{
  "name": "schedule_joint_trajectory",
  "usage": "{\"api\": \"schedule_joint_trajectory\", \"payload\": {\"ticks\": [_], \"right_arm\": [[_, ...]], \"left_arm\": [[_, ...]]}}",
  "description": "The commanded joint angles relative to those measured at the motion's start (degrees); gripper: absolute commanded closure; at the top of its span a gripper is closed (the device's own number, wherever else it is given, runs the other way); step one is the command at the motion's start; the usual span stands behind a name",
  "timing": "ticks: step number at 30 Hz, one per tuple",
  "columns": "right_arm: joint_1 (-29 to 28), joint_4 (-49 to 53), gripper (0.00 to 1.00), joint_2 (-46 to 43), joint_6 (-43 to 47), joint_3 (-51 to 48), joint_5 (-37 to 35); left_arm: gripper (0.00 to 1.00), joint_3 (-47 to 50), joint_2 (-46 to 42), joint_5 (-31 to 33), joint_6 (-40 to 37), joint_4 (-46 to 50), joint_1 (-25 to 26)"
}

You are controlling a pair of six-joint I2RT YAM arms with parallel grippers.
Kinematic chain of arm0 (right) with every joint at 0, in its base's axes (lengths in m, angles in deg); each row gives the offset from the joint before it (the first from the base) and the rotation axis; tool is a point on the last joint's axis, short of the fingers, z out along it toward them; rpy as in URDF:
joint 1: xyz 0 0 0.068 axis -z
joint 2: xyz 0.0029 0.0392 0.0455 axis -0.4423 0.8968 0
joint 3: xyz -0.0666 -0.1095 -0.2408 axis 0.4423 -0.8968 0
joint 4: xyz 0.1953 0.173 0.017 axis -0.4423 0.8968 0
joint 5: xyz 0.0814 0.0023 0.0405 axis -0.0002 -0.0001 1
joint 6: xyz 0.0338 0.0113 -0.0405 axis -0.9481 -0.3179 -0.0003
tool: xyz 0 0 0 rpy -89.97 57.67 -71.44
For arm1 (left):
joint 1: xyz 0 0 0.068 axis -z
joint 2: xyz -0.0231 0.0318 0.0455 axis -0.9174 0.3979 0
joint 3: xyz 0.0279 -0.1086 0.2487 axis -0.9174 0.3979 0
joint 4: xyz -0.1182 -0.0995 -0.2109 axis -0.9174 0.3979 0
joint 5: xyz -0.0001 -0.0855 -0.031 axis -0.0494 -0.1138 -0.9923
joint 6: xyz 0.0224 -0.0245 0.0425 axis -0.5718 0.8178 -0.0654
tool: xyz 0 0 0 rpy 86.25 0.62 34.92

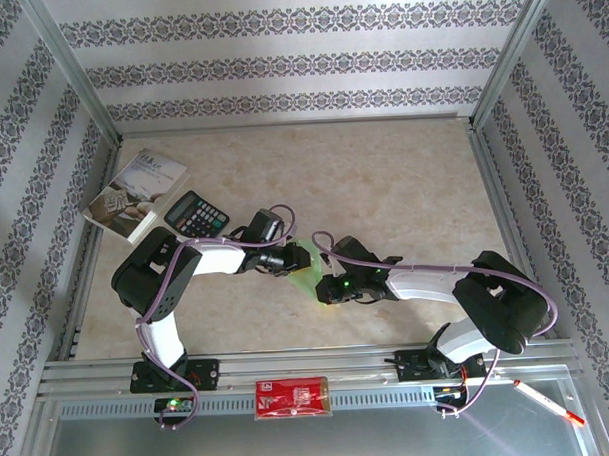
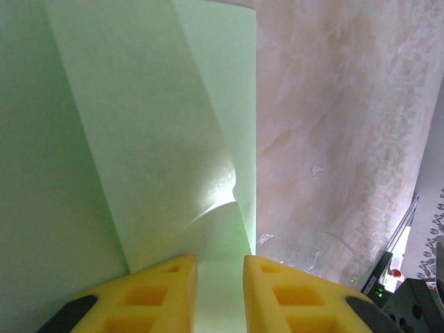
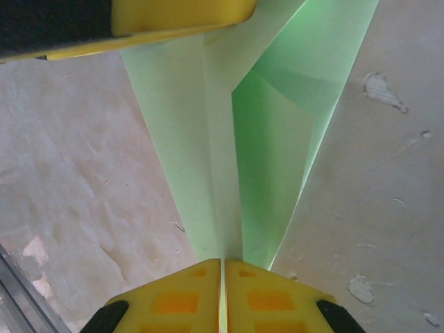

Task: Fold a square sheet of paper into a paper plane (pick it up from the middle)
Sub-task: Fourth fold the wing at the center of the table.

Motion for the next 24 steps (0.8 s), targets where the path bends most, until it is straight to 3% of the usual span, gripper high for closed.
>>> {"api": "schedule_joint_trajectory", "payload": {"ticks": [1, 24], "right_arm": [[0.3, 0.4, 0.90, -0.2, -0.1, -0.8, -0.9], [-2.3, 0.5, 0.90, 2.7, -2.3, -2.1, -1.6]], "left_arm": [[0.75, 0.6, 2.4, 4.0, -1.7, 6.6, 0.4], [0.76, 0.3, 3.7, 4.4, -2.1, 6.4, 0.4]]}}
